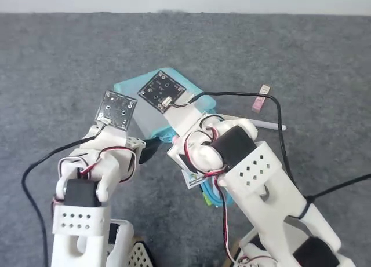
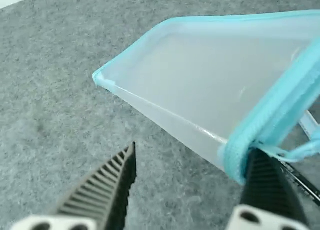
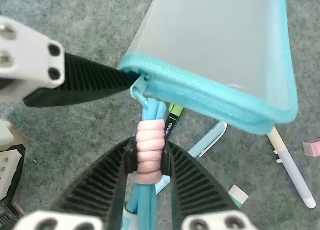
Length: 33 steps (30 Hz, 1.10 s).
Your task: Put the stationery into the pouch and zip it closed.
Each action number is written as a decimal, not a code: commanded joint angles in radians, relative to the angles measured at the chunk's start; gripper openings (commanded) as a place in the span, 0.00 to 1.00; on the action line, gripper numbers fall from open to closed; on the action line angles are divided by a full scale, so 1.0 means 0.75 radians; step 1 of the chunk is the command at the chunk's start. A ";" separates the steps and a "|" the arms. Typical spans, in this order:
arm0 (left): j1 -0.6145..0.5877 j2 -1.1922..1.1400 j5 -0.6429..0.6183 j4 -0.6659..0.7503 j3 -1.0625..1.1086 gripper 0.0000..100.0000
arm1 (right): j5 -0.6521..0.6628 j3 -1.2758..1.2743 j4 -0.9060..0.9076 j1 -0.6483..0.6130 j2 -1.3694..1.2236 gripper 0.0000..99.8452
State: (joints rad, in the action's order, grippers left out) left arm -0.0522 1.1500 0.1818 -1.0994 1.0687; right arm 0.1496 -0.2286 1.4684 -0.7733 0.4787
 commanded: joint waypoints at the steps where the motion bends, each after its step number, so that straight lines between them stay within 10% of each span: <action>1: -0.016 0.004 -0.037 0.110 0.028 0.32 | -0.008 0.076 0.013 -0.015 0.013 0.01; 33: 0.061 0.012 -0.194 0.272 0.140 0.04 | 0.090 -0.061 0.062 0.071 0.120 0.01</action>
State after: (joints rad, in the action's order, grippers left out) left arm -0.0031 1.1485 0.0453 -0.8677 1.2236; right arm 0.1557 -0.2378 1.5052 -0.7795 0.4987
